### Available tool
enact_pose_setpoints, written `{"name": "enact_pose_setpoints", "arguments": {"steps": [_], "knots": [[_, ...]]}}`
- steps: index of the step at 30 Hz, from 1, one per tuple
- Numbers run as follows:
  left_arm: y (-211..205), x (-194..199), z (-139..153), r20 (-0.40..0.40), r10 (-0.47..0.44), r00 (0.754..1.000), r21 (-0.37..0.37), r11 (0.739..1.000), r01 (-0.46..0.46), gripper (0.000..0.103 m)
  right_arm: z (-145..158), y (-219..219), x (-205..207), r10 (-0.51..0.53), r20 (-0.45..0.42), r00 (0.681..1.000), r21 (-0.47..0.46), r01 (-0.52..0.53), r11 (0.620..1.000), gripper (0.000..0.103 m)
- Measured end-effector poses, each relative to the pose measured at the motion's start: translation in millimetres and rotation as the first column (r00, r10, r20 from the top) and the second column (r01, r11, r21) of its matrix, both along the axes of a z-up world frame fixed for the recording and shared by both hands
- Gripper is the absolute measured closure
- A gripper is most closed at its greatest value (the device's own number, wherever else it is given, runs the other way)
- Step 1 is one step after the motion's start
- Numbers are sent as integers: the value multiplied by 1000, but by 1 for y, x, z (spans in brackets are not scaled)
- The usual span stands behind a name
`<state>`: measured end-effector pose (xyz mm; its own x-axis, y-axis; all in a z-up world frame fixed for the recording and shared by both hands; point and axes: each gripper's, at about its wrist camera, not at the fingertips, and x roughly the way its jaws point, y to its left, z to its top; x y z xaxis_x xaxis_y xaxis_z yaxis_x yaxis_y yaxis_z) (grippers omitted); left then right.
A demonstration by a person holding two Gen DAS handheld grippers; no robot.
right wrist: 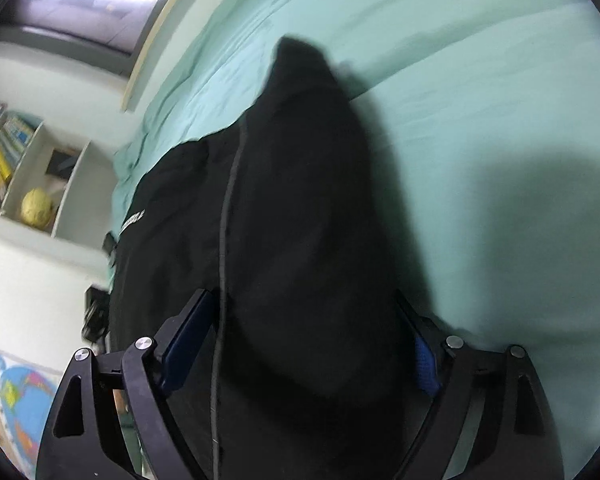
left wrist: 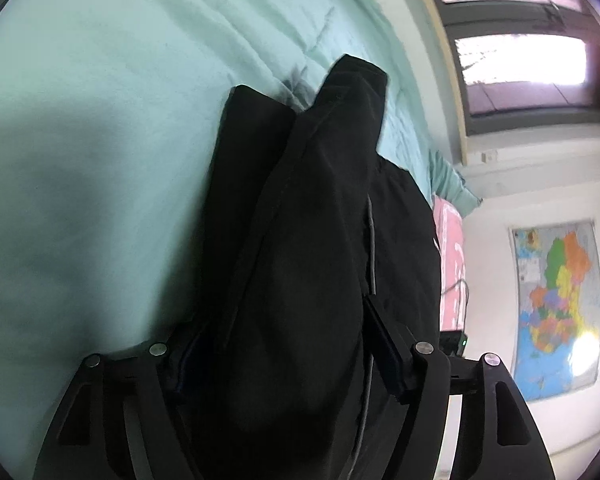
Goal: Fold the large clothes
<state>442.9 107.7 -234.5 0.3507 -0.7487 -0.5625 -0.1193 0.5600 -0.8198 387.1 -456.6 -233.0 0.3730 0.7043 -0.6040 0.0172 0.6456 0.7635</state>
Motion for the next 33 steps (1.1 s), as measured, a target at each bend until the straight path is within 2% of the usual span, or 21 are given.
{"name": "enact_pose_setpoints", "arguments": {"steps": [1, 3, 5, 7, 9, 10, 12, 13, 14, 17, 20, 24, 26, 29, 31, 33], "knots": [[-1, 2, 0, -11, 10, 1000, -1, 1000, -10, 29, 0, 9, 4, 31, 0, 1000, 3, -31, 1000, 14], [-1, 6, -3, -31, 45, 998, 3, 999, -45, 29, 3, 28, 10, 59, 9, 998, -65, -58, 996, 14], [-2, 0, 1, -21, 57, 998, 20, 998, -57, 30, 10, 30, 7, 38, 25, 999, -79, -36, 996, 21], [-4, -8, 12, 12, 68, 998, 48, 997, -68, 54, 19, 22, -4, -1, 50, 999, -65, 5, 998, 47], [-11, -20, 34, 77, 63, 995, 86, 994, -70, 66, 33, 19, -19, -32, 88, 996, -59, 38, 998, 61], [-14, -27, 45, 108, 56, 993, 109, 992, -68, 68, 38, 20, -24, -34, 92, 995, -67, 40, 997, 64], [-25, -53, 83, 207, 17, 978, 192, 980, -58, 69, 57, 29, -37, -5, 93, 996, -100, 14, 995, 67], [-32, -67, 101, 252, -2, 968, 209, 976, -53, 70, 64, 33, -43, 0, 97, 995, -107, 11, 994, 68], [-35, -79, 116, 285, -11, 959, 198, 979, -48, 70, 73, 36, -51, 0, 105, 994, -102, 11, 995, 68], [-40, -120, 157, 349, -18, 937, 98, 995, -17, 71, 103, 48, -76, 4, 148, 989, -71, 6, 997, 70], [-46, -161, 194, 400, -42, 916, 116, 993, -5, 71, 140, 73, -121, 37, 205, 978, -91, -19, 996, 70], [-40, -212, 224, 458, -57, 887, 96, 995, 15, 71, 178, 98, -180, 59, 249, 967, -115, -31, 993, 70], [-37, -237, 228, 466, -74, 881, 108, 994, 27, 71, 191, 99, -207, 64, 253, 965, -130, -31, 991, 70], [-31, -266, 215, 468, -78, 880, 97, 995, 36, 71, 193, 98, -229, 67, 229, 971, -165, -30, 986, 70], [-25, -269, 193, 432, -61, 900, 71, 997, 33, 70, 182, 101, -233, 66, 187, 980, -185, -31, 982, 70], [-16, -262, 158, 352, -43, 935, 46, 999, 28, 70, 155, 102, -227, 53, 111, 992, -177, -32, 984, 70]]}}
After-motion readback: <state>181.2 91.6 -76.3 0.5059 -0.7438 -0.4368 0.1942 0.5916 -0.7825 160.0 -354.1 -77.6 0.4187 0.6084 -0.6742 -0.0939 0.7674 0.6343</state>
